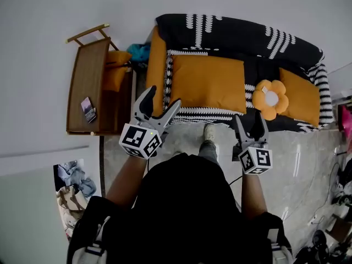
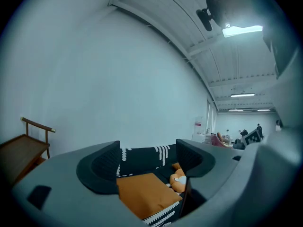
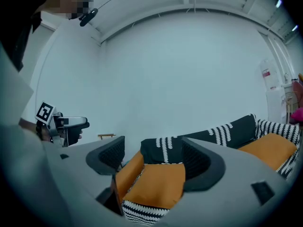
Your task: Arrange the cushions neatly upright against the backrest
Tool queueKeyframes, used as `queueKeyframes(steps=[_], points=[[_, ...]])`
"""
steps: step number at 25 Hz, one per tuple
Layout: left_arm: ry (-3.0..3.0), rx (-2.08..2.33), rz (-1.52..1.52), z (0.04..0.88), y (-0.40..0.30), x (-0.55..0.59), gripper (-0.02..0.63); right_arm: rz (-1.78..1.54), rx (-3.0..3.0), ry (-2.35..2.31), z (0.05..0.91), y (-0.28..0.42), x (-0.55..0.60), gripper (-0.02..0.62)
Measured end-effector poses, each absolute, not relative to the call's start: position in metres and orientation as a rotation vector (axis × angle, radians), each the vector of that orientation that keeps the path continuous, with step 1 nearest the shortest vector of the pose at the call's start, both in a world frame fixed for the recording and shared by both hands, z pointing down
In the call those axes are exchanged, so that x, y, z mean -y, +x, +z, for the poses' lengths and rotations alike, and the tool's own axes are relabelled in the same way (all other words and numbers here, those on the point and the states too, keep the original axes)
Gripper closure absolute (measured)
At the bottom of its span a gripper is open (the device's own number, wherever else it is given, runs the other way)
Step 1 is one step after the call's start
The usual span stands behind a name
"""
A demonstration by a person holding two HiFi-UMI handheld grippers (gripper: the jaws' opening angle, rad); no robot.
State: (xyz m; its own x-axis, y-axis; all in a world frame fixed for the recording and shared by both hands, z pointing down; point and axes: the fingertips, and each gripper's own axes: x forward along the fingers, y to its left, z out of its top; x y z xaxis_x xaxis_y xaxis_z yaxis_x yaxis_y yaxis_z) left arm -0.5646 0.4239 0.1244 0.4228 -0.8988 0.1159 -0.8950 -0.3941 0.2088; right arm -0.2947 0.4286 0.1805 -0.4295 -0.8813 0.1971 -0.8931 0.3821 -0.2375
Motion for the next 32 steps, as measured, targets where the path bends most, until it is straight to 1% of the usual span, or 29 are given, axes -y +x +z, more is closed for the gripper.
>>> queueKeyframes(steps=[7,11,15,20,24,29,32], points=[[2.388,1.631,0.058,0.145,-0.524,-0.346,0.232,0.432,2.589,1.540,0.187,-0.248,-0.325,0.219],[2.286,1.692,0.049,0.158,-0.517,-0.313,0.232,0.463,2.563,1.489,0.208,-0.225,-0.282,0.219],[2.233,1.735,0.097,0.175,-0.513,-0.290,0.232,0.487,2.533,1.400,0.237,-0.218,-0.255,0.219],[2.172,1.736,0.187,0.212,-0.508,-0.276,0.232,0.482,2.487,1.286,0.277,-0.216,-0.236,0.219],[2.157,1.689,0.334,0.257,-0.505,-0.275,0.232,0.537,2.398,1.218,0.329,-0.211,-0.238,0.219],[2.084,1.640,0.446,0.318,-0.526,-0.288,0.232,0.557,2.287,1.127,0.391,-0.220,-0.258,0.219],[2.029,1.624,0.498,0.359,-0.539,-0.300,0.232,0.594,2.190,1.092,0.439,-0.212,-0.270,0.218]])
